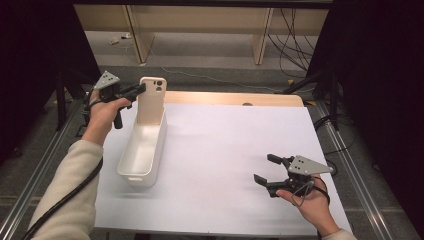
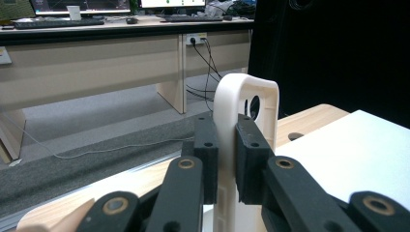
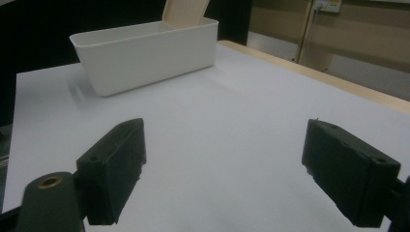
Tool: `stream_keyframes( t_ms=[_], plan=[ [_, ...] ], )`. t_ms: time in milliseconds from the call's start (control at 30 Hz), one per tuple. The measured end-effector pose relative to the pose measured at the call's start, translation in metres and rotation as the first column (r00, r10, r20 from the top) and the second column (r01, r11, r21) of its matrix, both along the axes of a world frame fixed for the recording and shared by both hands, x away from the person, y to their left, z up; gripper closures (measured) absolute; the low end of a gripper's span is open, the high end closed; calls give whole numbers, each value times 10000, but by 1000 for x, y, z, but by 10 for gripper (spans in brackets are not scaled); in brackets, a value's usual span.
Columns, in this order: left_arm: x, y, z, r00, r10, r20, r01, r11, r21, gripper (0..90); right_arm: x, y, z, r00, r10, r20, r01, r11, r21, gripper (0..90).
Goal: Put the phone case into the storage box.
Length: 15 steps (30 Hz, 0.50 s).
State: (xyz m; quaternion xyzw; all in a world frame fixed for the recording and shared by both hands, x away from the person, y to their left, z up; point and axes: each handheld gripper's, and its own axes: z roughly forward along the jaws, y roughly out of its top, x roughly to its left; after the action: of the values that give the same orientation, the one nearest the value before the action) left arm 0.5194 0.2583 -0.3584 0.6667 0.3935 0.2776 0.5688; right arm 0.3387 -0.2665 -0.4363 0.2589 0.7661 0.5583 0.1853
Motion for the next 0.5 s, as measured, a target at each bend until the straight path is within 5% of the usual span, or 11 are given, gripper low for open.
stream_keyframes(
  t_ms=[500],
  plan=[
    [3, -2, -3, 10000, -28, -18, 28, 10000, -10, 813, 0, 1, 0, 10000, 63, 40, -63, 10000, 46, 170]
  ],
)
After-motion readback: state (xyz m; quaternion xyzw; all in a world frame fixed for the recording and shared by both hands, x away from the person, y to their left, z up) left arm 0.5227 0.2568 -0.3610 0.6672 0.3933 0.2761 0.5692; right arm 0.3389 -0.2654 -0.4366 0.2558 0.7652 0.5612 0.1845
